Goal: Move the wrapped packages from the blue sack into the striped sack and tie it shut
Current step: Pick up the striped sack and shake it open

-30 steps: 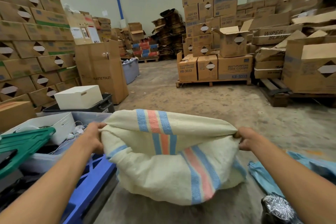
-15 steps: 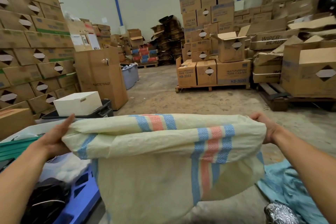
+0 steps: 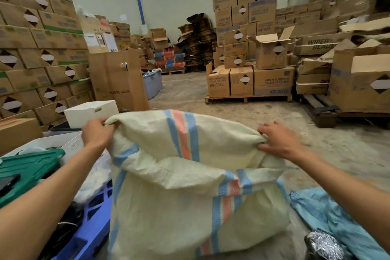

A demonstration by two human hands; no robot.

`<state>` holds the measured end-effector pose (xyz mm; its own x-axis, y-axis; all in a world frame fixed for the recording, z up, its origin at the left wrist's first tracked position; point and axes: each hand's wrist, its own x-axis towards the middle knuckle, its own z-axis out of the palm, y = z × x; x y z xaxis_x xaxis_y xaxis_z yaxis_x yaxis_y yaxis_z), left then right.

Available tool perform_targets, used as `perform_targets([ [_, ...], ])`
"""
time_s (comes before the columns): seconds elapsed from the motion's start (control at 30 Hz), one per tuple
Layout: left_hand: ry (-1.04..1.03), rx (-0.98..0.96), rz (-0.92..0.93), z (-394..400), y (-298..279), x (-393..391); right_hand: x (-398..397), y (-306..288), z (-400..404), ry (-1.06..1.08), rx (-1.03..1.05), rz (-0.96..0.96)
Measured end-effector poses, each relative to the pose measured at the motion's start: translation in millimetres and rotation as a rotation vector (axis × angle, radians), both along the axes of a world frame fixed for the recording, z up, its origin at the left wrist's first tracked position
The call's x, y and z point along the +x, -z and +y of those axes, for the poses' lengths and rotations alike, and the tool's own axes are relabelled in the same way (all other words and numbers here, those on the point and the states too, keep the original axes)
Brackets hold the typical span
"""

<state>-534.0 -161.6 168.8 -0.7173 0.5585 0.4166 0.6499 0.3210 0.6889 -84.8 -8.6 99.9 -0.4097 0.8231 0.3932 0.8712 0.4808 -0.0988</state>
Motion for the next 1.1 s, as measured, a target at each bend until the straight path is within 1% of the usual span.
perform_targets([
  [0.03,-0.053,0.054,-0.032,3,-5,14,-6,6,-1,0.051,0.106,0.034],
  [0.07,-0.087,0.119,-0.124,10,-8,21,-11,12,-3,0.074,0.164,0.123],
  [0.1,-0.092,0.206,-0.297,16,-14,27,-15,15,-5,0.085,0.184,0.222],
  [0.13,-0.047,0.278,-0.523,21,-20,31,-19,20,-6,0.116,0.164,0.310],
  [0.17,0.029,0.332,-0.768,27,-22,30,-20,23,-8,0.152,0.118,0.388],
  [0.2,0.093,0.328,-0.969,31,-23,29,-21,27,-8,0.190,0.041,0.461],
  [0.23,0.127,0.280,-1.103,32,-20,30,-21,30,-8,0.229,-0.077,0.535],
  [0.27,0.139,0.218,-1.175,28,-16,33,-22,34,-8,0.268,-0.202,0.645],
  [0.3,0.163,0.148,-1.200,21,-13,42,-20,37,-7,0.303,-0.343,0.795],
  [0.37,0.250,0.032,-1.144,5,-3,55,-13,41,-1,0.342,-0.655,1.137],
  [0.4,0.304,-0.011,-1.099,-4,1,54,-6,42,2,0.348,-0.765,1.262],
  [0.43,0.352,-0.030,-1.070,-14,4,53,2,40,5,0.356,-0.838,1.338],
  [0.5,0.429,-0.073,-1.041,-28,6,40,18,29,5,0.368,-0.919,1.341],
  [0.53,0.452,-0.096,-1.039,-34,7,31,25,20,1,0.347,-0.945,1.298],
  [0.63,0.556,-0.102,-1.043,-47,11,3,39,0,-4,0.224,-1.047,1.234],
  [0.7,0.637,-0.149,-0.994,-53,8,-6,47,-2,1,0.140,-1.081,1.254],
  [0.73,0.672,-0.200,-0.931,-55,3,-8,51,-1,3,0.108,-1.115,1.247],
  [0.77,0.717,-0.278,-0.827,-55,-4,-8,55,1,5,0.075,-1.142,1.239],
  [0.83,0.743,-0.418,-0.559,-50,-17,-8,59,2,8,-0.015,-1.208,1.146],
  [0.87,0.703,-0.428,-0.434,-46,-22,-7,58,-1,7,-0.091,-1.211,1.094],
  [0.9,0.631,-0.369,-0.335,-41,-25,-9,56,-6,5,-0.166,-1.191,1.039],
  [0.93,0.559,-0.295,-0.268,-36,-27,-9,51,-13,2,-0.248,-1.129,0.971],
  [0.97,0.483,-0.226,-0.232,-31,-28,-8,45,-20,-1,-0.316,-1.024,0.872],
  [1.0,0.407,-0.185,-0.210,-26,-27,-8,39,-24,-4,-0.348,-0.906,0.784],
  [1.03,0.306,-0.155,-0.148,-19,-27,-8,34,-28,-7,-0.369,-0.804,0.707],
  [1.07,0.175,-0.136,-0.065,-12,-24,-13,29,-29,-7,-0.373,-0.715,0.645],
  [1.1,0.054,-0.117,-0.034,-8,-21,-12,24,-27,-6,-0.370,-0.613,0.581],
])
